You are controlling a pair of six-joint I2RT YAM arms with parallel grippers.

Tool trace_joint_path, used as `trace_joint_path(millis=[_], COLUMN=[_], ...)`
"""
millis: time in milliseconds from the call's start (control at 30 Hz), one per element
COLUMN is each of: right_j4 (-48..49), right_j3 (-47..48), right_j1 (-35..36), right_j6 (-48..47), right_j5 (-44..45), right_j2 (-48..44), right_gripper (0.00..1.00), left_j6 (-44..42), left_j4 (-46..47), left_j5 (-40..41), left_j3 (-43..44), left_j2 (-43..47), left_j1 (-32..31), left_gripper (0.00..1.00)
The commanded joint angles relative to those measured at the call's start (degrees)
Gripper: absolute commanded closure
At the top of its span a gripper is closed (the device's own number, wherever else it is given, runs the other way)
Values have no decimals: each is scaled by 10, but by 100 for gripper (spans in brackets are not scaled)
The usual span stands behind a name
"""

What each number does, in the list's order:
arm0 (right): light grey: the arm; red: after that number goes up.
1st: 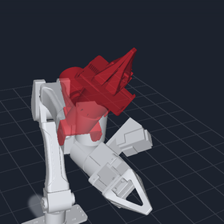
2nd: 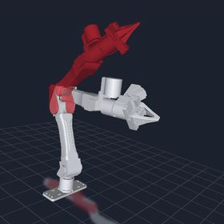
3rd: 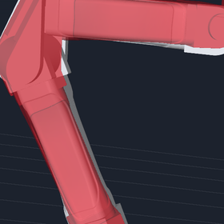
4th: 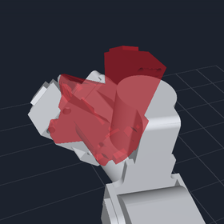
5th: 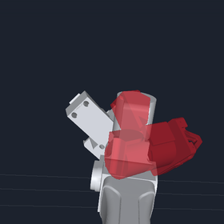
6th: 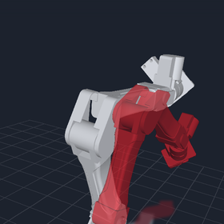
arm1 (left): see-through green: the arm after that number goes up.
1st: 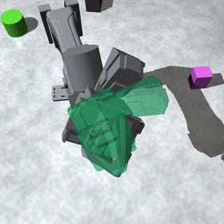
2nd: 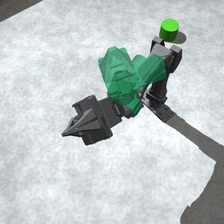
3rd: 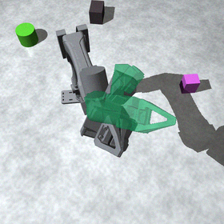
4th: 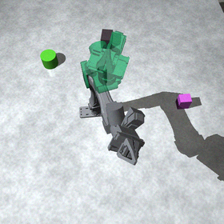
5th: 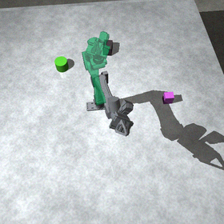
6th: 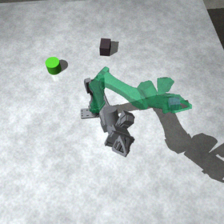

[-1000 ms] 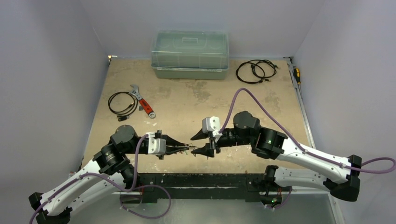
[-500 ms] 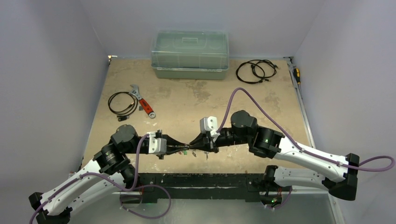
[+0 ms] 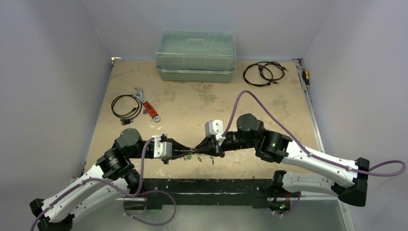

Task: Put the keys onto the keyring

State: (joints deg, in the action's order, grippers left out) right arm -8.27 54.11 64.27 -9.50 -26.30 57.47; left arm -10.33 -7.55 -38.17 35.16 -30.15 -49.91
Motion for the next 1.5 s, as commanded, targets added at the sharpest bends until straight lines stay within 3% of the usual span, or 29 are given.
trace_joint_path(millis=[0,333,500,900,1000,1167,1300,1333,1467], right_j4=[19,21,24,13,11,9,12,17,26], right_j3=[27,41,41,43,42,39,36,34,31], right_j1=[3,3,3,3,3,3,3,3,3], right_j6=[-8,-8,-6,0,0,-2,-7,-7,-9], right_j5=[8,16,18,8,6,6,1,2,2], right_j2=[-4,-11,-6,11,14,20,18,15,-1], right_gripper=[82,75,80,74,77,100,100,100,100], left_j6=[-11,-9,-7,-5,-5,-3,0,0,-1], left_j4=[47,47,48,48,50,51,51,49,41], left_j5=[-26,-29,-30,-21,-18,-14,5,14,28], left_j3=[11,10,9,8,8,8,9,11,9], left_j2=[0,-2,0,7,10,11,16,19,35], left_j1=[-2,-2,-2,-2,-2,-2,-2,-2,-2], left_gripper=[100,100,100,100,100,100,100,99,65])
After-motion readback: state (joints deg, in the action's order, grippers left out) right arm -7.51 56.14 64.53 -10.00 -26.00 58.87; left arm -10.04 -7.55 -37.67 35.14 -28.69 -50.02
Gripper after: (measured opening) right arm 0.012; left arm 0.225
